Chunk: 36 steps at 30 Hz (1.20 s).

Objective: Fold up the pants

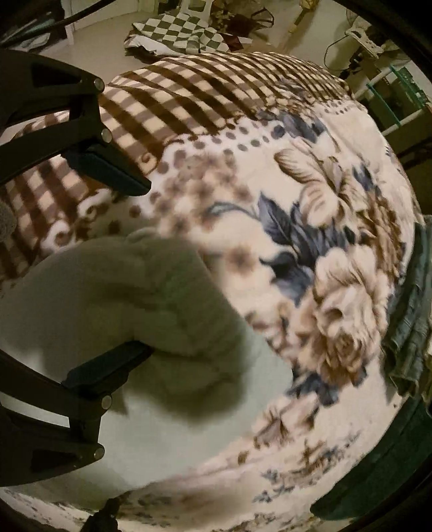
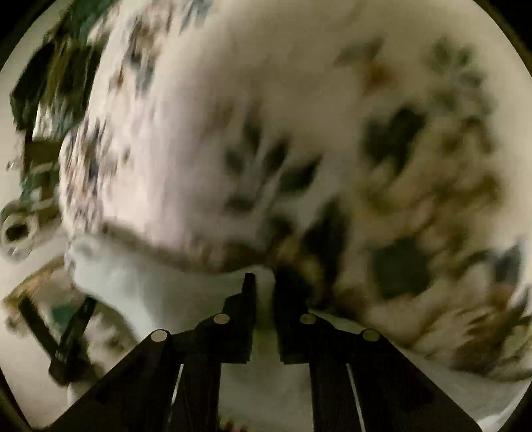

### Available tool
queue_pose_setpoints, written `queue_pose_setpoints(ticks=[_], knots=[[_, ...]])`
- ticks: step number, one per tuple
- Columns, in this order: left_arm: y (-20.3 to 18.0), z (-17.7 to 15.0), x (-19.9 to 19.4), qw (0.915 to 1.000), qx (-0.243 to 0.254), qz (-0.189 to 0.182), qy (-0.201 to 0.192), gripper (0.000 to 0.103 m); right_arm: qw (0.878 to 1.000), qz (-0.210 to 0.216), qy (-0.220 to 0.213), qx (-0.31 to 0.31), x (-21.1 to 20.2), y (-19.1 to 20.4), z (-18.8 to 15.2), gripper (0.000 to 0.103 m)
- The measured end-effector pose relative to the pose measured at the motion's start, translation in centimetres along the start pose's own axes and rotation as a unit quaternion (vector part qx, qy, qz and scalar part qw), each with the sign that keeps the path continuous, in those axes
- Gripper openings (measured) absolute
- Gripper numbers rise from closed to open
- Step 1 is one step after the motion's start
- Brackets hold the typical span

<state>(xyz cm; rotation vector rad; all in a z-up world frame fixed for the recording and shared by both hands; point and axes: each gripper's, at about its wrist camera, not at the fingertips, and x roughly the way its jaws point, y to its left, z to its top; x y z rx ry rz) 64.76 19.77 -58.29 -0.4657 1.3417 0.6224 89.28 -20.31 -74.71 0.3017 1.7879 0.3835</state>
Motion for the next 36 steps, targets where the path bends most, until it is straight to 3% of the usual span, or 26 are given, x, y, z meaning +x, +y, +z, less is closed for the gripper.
queue_pose_setpoints(ticks=[3,5,8,9,10,13,17,18,19,20,23,24,26,28,30,32,34,36], knots=[[0.4,0.3,0.1,0.9999,-0.002,-0.006,0.011,0.090,1.000,0.004,0.011,0.021,2.0,-1.2,0.9,0.011],[0.6,0.4,-0.9,0.9999,-0.001,-0.014,0.004,0.089,1.000,-0.001,0.022,-0.001,2.4,-0.5,1.2,0.022],[1.4,0.7,-3.4,0.9991,-0.008,-0.036,-0.022,0.089,0.999,0.034,-0.013,0.010,-0.7,-0.3,0.3,0.050],[1.8,0.7,-4.0,0.9985,-0.014,-0.043,-0.029,0.089,0.999,0.035,-0.027,0.015,-1.8,-0.4,-0.2,0.064],[2.2,0.8,-4.4,0.9981,-0.022,-0.048,-0.031,0.090,0.999,0.022,-0.041,0.019,-2.9,-0.9,-0.7,0.071],[2.7,1.0,-3.6,0.9974,-0.041,-0.056,-0.017,0.089,0.998,-0.024,-0.031,0.049,-3.8,-3.6,-2.2,0.072],[3.0,0.9,-2.2,0.9953,-0.069,-0.068,0.005,0.089,0.994,0.026,0.041,0.094,-0.2,-7.8,-3.9,0.072],[2.9,0.8,-1.9,0.9949,-0.073,-0.068,0.008,0.089,0.995,0.025,0.038,0.088,0.5,-8.0,-4.5,0.064],[3.1,0.8,-1.8,0.9948,-0.075,-0.068,0.009,0.089,0.997,0.013,0.032,0.075,0.9,-7.8,-4.8,0.033],[3.1,0.8,-1.6,0.9951,-0.074,-0.066,0.008,0.089,0.998,-0.022,0.022,0.048,0.9,-6.9,-5.1,0.011],[3.3,1.0,-0.7,0.9947,-0.075,-0.069,0.015,0.089,0.990,-0.127,-0.065,0.007,-0.3,-5.5,-5.6,0.006],[3.2,1.1,-0.2,0.9944,-0.076,-0.071,0.019,0.089,0.988,-0.144,-0.061,0.017,0.4,-5.6,-5.6,0.000],[3.1,1.5,1.2,0.9936,-0.076,-0.078,0.030,0.089,0.991,-0.099,-0.042,0.073,2.0,-7.8,-6.0,0.000],[3.4,2.0,2.7,0.9896,-0.091,-0.101,0.046,0.088,0.991,-0.091,-0.048,0.081,2.0,-8.0,-6.5,0.001],[3.7,2.0,2.9,0.9866,-0.096,-0.125,0.040,0.058,0.992,-0.079,-0.055,0.085,1.0,-8.0,-7.5,0.002],[3.1,1.6,1.9,0.9908,-0.067,-0.116,0.022,0.033,0.991,-0.062,-0.069,0.101,-0.2,-8.1,-8.7,0.004],[2.9,1.0,0.5,0.9952,-0.029,-0.093,-0.004,0.023,0.988,-0.045,-0.088,0.117,-1.4,-8.2,-9.9,0.015],[3.8,0.5,0.6,0.9969,-0.015,-0.077,-0.006,0.023,0.984,-0.022,-0.106,0.141,-3.3,-9.3,-12.0,0.028]])
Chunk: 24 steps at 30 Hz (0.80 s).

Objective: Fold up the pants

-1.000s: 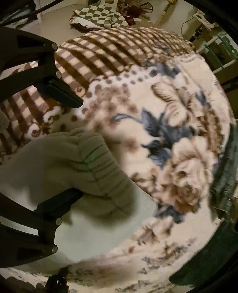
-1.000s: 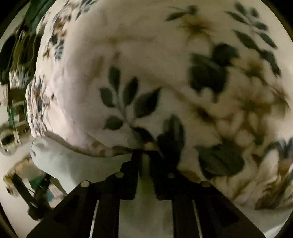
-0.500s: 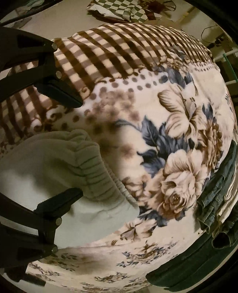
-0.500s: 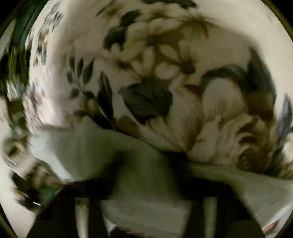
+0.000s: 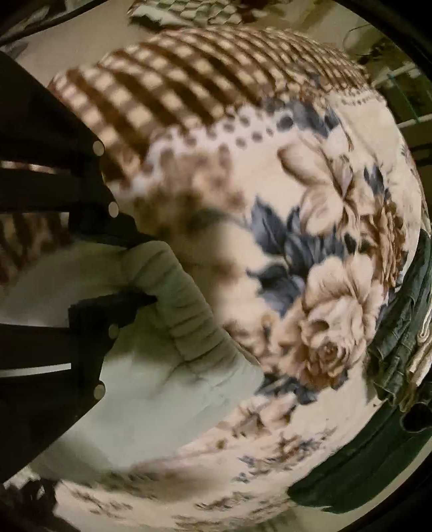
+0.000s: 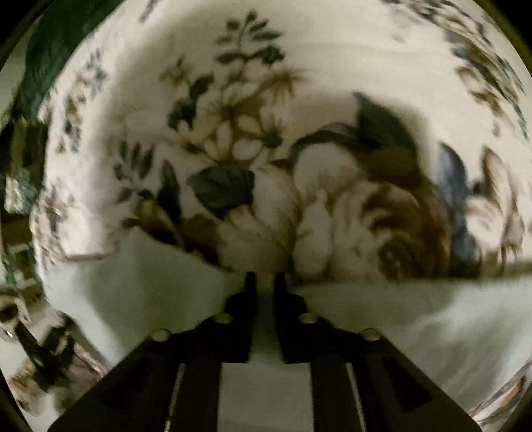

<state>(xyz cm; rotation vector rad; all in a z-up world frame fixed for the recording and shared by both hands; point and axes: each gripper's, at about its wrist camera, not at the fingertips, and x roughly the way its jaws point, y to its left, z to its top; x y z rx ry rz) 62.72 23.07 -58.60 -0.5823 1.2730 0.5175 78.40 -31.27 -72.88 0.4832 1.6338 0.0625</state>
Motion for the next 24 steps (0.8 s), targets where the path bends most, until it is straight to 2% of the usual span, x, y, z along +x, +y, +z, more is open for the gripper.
queue_pose_setpoints(ticks=[3,5,7,9,12,14,17,18,20,21,22,24], knots=[[1.6,-0.6,1.6,0.9998,-0.003,0.007,0.020,0.025,0.999,0.022,-0.003,0.025,-1.8,-2.0,-1.4,0.031],[1.0,-0.5,0.8,0.9997,0.017,0.011,0.012,0.025,0.999,0.037,0.005,0.036,-1.6,-2.3,-2.3,0.038],[0.9,-0.1,0.3,0.9998,0.017,0.006,0.013,0.025,0.999,0.045,0.007,0.029,-1.3,-1.6,-2.4,0.054],[1.5,0.1,0.5,0.9998,0.003,-0.002,0.022,0.026,0.999,0.053,0.007,0.011,-0.6,0.2,-1.5,0.066],[2.3,0.0,0.8,0.9996,-0.004,-0.007,0.026,0.027,0.995,0.099,0.025,-0.011,1.5,3.2,2.4,0.067],[2.1,-0.2,0.8,0.9997,0.007,-0.002,0.021,0.027,0.987,0.145,0.064,-0.037,3.0,4.4,4.4,0.067],[2.1,-0.2,0.8,0.9998,0.008,-0.002,0.018,0.027,0.966,0.194,0.150,-0.086,6.4,7.0,6.2,0.070],[2.0,-0.3,0.9,0.9998,0.007,-0.002,0.018,0.027,0.958,0.195,0.183,-0.103,7.7,8.0,6.3,0.070],[1.8,0.0,1.1,0.9998,0.006,-0.004,0.019,0.027,0.949,0.191,0.211,-0.139,8.8,9.9,5.8,0.070],[1.8,0.1,1.1,0.9998,0.007,-0.002,0.019,0.027,0.942,0.196,0.219,-0.159,8.9,11.2,5.2,0.059],[1.9,0.2,1.1,0.9998,0.009,-0.002,0.020,0.028,0.940,0.197,0.221,-0.169,8.7,11.8,4.8,0.017],[1.9,0.3,1.2,0.9997,0.010,-0.004,0.021,0.028,0.951,0.179,0.189,-0.167,7.0,12.5,4.7,0.017]])
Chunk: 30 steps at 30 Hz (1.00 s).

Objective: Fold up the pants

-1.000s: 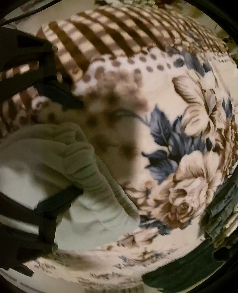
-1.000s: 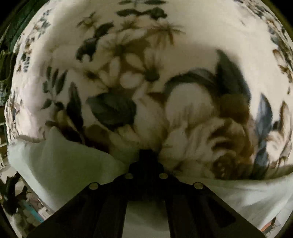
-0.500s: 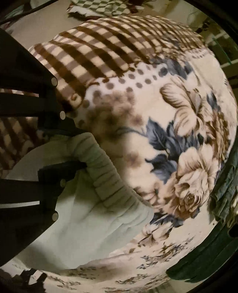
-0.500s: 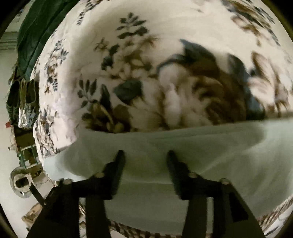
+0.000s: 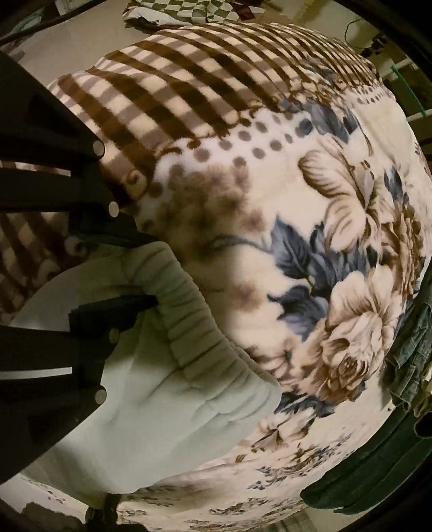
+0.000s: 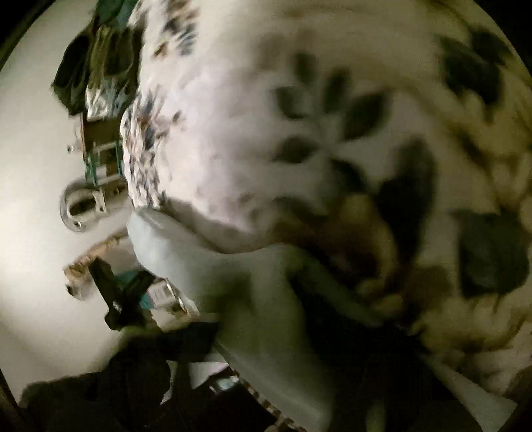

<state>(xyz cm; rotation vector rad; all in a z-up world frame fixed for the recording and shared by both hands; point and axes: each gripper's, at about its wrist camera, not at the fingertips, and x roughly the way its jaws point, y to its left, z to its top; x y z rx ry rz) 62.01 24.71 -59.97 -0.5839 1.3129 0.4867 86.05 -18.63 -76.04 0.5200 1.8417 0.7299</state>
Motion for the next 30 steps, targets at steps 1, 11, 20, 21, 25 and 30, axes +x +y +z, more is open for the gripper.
queue_pose_setpoints(ticks=[1,11,20,21,25,30], knots=[[-0.1,0.0,-0.1,1.0000,0.001,0.002,0.000,0.028,1.000,0.001,-0.006,0.001,-0.5,0.2,-0.2,0.017],[0.2,-0.7,-0.3,0.9999,-0.010,0.001,-0.005,0.028,0.992,0.057,0.106,0.042,3.9,-0.8,-1.0,0.054],[0.2,-0.2,-0.1,1.0000,-0.006,-0.003,0.002,0.030,0.974,0.082,0.031,0.210,2.8,-4.5,2.2,0.016],[0.3,-0.2,-0.1,1.0000,-0.009,0.000,0.001,0.030,0.979,0.053,0.006,0.195,1.1,-4.3,2.4,0.016],[0.4,-0.3,-0.3,0.9995,-0.030,-0.006,0.001,0.030,0.989,-0.068,-0.052,0.122,-4.2,-2.0,2.9,0.017],[0.3,-0.6,-0.8,0.9995,-0.033,-0.004,-0.003,0.030,0.997,-0.061,-0.053,0.006,-4.8,4.4,-0.3,0.040]])
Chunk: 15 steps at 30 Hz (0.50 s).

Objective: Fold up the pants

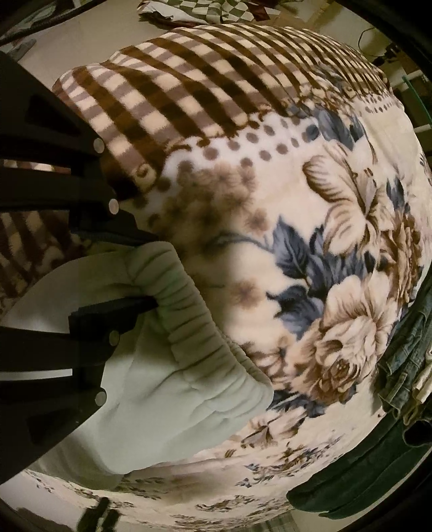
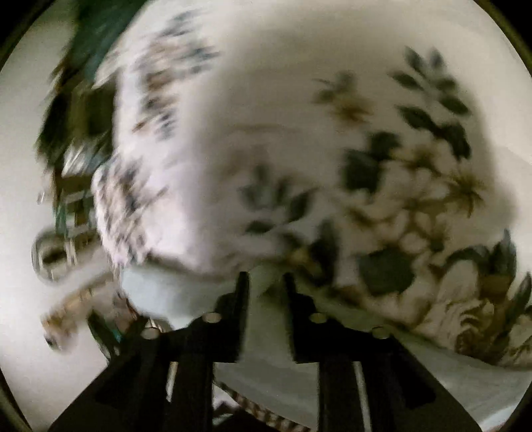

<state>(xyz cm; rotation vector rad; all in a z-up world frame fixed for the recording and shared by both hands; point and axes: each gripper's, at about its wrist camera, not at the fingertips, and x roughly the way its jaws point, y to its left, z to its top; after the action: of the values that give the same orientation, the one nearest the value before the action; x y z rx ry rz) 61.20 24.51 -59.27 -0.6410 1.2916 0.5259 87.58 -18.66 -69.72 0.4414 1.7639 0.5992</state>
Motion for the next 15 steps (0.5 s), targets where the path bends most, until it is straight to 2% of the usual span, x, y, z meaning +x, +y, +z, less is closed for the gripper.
queue_pose_setpoints(ticks=[1,2,4,5,6,7,9,11,12,13,14,15], knots=[[0.1,0.0,0.0,1.0000,0.000,0.000,0.000,0.030,1.000,0.018,0.016,-0.016,0.8,1.0,-1.1,0.045],[0.0,0.0,0.0,1.0000,0.002,0.001,0.000,0.030,0.999,0.026,0.028,-0.021,1.7,1.2,-1.8,0.045],[-0.3,0.0,-0.1,0.9999,0.013,0.007,-0.002,0.031,0.999,-0.037,0.017,-0.014,3.4,0.0,-3.0,0.044],[-0.4,-0.1,-0.2,0.9997,0.020,0.012,-0.004,0.032,0.996,-0.093,-0.008,-0.007,4.2,-1.3,-3.1,0.039],[-0.8,-0.1,-0.5,0.9994,0.029,0.019,-0.008,0.033,0.994,-0.098,-0.040,0.028,4.6,-3.1,-3.2,0.018],[-1.2,-0.1,-0.7,0.9990,0.036,0.024,-0.010,0.033,0.992,-0.076,-0.066,0.073,4.5,-4.7,-3.7,0.006],[-2.0,-0.5,-2.0,0.9980,0.049,0.038,-0.018,0.033,0.985,-0.017,-0.117,0.127,3.4,-6.1,-5.2,0.007],[-3.1,-1.0,-3.6,0.9967,0.064,0.041,-0.030,0.033,0.979,0.013,-0.157,0.133,2.0,-5.7,-7.3,0.013],[-4.1,-1.6,-4.8,0.9946,0.082,0.045,-0.045,0.033,0.972,0.026,-0.190,0.132,0.5,-5.3,-9.3,0.022],[-4.9,-2.1,-5.5,0.9924,0.099,0.049,-0.054,0.038,0.968,0.031,-0.210,0.131,-0.4,-5.3,-10.6,0.040],[-6.2,-2.9,-6.5,0.9886,0.124,0.053,-0.066,0.053,0.962,0.035,-0.234,0.133,-2.0,-5.8,-12.6,0.051],[-7.3,-3.7,-7.1,0.9857,0.141,0.055,-0.073,0.063,0.952,0.041,-0.269,0.141,-3.7,-6.4,-15.4,0.070]])
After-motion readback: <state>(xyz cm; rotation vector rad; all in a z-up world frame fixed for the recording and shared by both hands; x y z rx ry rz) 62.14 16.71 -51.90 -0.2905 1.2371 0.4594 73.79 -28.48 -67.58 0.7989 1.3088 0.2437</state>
